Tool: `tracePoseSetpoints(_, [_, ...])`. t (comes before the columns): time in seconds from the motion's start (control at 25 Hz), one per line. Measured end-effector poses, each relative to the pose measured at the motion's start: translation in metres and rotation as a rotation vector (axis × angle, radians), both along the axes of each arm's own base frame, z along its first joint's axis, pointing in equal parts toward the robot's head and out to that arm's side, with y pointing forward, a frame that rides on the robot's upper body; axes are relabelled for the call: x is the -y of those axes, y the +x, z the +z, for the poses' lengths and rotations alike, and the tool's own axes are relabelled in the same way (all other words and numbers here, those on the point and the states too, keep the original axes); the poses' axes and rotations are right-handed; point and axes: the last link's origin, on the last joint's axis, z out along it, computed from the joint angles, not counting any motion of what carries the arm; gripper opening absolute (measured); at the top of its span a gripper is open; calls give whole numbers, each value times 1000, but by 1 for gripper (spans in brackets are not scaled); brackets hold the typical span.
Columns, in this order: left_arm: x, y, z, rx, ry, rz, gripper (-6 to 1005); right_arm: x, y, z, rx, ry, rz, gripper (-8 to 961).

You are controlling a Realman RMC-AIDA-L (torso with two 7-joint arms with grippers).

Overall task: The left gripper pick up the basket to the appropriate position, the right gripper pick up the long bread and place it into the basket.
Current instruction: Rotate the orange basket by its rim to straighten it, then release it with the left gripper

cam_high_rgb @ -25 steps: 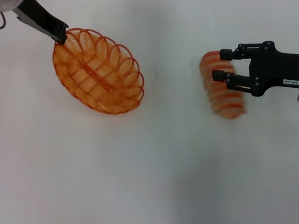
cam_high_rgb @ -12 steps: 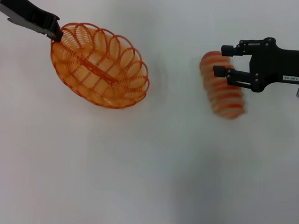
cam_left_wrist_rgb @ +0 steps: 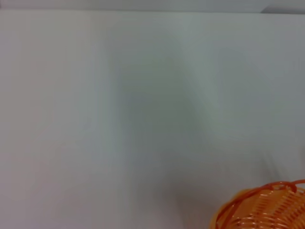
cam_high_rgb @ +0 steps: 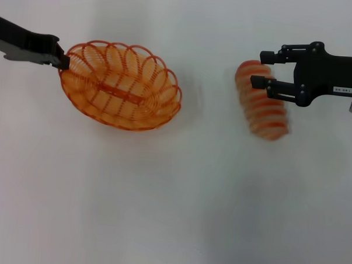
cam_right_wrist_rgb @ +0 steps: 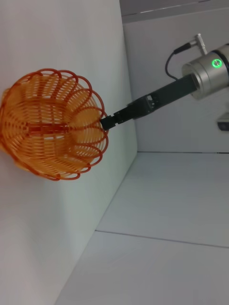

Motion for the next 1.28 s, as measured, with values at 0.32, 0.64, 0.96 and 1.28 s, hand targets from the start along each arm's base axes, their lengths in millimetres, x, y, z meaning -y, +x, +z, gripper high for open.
tracePoseSetpoints(0.32, [11, -3, -8, 123, 21, 67, 15, -4, -2, 1, 14, 6, 16, 531])
tracePoseSetpoints(0.64, [12, -13, -16, 169, 82, 130, 16, -4, -2, 1, 22, 11, 30, 530])
tracePoseSetpoints(0.96, [17, -19, -29, 187, 95, 167, 16, -4, -2, 1, 22, 12, 30, 531])
tracePoseSetpoints(1.28, [21, -29, -37, 217, 122, 212, 15, -3, -1, 0, 24, 10, 29, 532])
